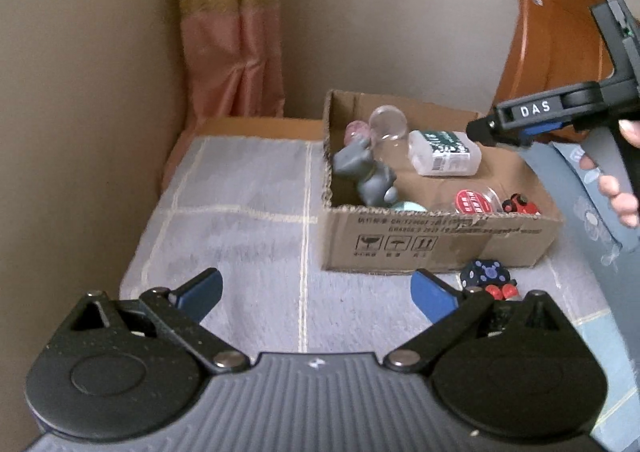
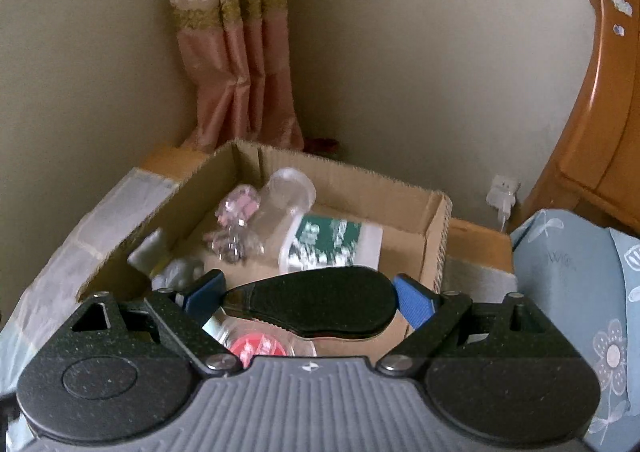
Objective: Organize rigid objects
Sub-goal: 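Lower the black oval case into the box and open the right tool, then move the left tool to the black cube toy while the right moves to the capsule bottle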
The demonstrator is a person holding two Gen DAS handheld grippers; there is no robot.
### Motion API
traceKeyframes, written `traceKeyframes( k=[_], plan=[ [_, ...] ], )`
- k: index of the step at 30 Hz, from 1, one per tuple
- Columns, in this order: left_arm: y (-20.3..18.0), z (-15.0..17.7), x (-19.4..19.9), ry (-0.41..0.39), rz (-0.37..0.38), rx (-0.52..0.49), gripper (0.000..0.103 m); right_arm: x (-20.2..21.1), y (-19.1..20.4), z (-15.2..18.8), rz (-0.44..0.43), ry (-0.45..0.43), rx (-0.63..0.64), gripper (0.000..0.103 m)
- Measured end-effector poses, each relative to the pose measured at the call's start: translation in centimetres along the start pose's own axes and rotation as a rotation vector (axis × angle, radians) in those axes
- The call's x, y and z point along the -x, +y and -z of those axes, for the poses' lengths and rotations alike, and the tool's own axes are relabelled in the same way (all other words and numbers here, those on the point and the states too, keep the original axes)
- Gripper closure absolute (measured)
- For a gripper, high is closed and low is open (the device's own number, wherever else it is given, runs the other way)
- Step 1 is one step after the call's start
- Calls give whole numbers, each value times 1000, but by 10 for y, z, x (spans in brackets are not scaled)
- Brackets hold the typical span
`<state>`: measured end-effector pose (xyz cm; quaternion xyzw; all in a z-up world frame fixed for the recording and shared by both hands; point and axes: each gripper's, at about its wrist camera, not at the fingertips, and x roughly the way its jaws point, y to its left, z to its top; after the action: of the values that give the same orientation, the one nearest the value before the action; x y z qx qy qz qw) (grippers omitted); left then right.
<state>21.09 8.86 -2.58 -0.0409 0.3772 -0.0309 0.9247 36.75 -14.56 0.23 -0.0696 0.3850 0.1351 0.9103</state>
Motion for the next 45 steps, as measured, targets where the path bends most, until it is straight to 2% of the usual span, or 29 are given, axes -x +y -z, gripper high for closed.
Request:
traceKeyframes(
  k=[2, 6, 18, 24, 32, 39, 45],
  plan=[
    [0, 4, -1, 8, -1, 1, 3, -5, 3, -2, 19, 5, -7, 0],
    [-1, 6, -2, 5, -22, -8, 3, 0, 8, 4, 3, 8, -1, 0],
    [-10, 10, -5, 20, -40, -23, 3, 40, 22, 46, -20, -18, 28, 0],
    [-15, 12, -5, 22, -48, -43, 3, 52, 33, 80, -52, 15, 60, 0],
    [-26, 17, -10, 50, -28, -76, 3, 45, 53, 141, -83, 82, 78, 0],
    [-33, 20, -14, 66, -29, -86, 3, 44, 63, 178, 2, 127, 143, 0],
    [-46, 22, -21, 88, 11, -121, 3, 56, 45, 196, 51, 125, 111, 0]
  ],
)
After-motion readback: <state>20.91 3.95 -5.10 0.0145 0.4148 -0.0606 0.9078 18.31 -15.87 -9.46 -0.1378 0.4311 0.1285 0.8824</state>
